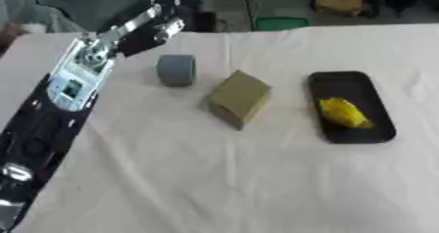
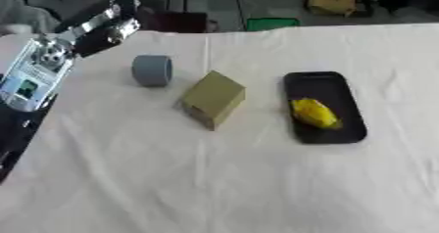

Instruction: Pick up objects on the table and place them in the box.

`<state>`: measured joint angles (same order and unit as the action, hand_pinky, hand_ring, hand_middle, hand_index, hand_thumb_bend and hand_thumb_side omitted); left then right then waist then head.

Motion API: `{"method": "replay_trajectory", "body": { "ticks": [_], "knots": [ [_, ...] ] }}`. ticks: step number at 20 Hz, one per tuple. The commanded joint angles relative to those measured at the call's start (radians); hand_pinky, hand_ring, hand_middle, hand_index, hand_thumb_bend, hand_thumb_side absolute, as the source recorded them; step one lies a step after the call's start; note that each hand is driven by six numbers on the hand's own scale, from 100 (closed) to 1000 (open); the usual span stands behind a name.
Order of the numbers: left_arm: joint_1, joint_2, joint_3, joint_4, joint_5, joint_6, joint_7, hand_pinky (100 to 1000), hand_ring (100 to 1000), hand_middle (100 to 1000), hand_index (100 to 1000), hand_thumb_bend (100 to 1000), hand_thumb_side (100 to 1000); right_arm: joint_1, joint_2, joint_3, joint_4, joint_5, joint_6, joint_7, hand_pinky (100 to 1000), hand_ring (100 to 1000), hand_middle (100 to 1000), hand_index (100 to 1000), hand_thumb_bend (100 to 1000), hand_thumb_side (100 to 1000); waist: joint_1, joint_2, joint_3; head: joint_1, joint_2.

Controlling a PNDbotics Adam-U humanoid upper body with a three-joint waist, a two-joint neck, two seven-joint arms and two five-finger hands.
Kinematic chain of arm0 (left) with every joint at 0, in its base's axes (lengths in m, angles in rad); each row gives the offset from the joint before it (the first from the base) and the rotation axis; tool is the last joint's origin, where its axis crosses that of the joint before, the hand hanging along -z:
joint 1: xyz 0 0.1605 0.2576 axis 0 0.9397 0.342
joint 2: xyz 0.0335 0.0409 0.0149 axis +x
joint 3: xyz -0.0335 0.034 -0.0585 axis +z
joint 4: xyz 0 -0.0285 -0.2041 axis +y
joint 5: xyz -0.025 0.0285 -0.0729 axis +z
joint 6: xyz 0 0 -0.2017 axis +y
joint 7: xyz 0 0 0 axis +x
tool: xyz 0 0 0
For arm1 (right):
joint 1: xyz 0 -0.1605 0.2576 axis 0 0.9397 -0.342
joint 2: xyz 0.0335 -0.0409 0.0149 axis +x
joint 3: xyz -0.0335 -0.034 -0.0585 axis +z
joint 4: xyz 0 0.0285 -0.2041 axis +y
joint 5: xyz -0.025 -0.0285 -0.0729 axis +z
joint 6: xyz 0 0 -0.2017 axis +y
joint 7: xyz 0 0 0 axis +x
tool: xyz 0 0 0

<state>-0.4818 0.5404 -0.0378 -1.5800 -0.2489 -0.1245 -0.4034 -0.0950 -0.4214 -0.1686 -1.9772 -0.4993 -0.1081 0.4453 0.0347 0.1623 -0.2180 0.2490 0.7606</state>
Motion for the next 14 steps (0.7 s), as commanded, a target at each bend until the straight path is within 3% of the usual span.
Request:
{"method": "replay_trajectory", "body": {
  "ticks": [1,14],
  "knots": [
    [0.018,0.037,0.049,-0.007,0.044,0.023,0.038,752,723,791,907,100,1000,-0.002,-0.027,-0.013,-0.023,0.009,-0.002,-0.004,664,552,766,838,100,637,-0.006,-0.014,0.003,-0.004,-0.004],
    [0.094,0.012,0.093,-0.104,0.132,0.072,0.122,728,682,759,886,100,987,0.004,-0.024,-0.015,-0.023,0.014,-0.007,-0.007,664,553,766,835,100,635,-0.011,-0.013,0.017,0.01,-0.009]
  ]
}}
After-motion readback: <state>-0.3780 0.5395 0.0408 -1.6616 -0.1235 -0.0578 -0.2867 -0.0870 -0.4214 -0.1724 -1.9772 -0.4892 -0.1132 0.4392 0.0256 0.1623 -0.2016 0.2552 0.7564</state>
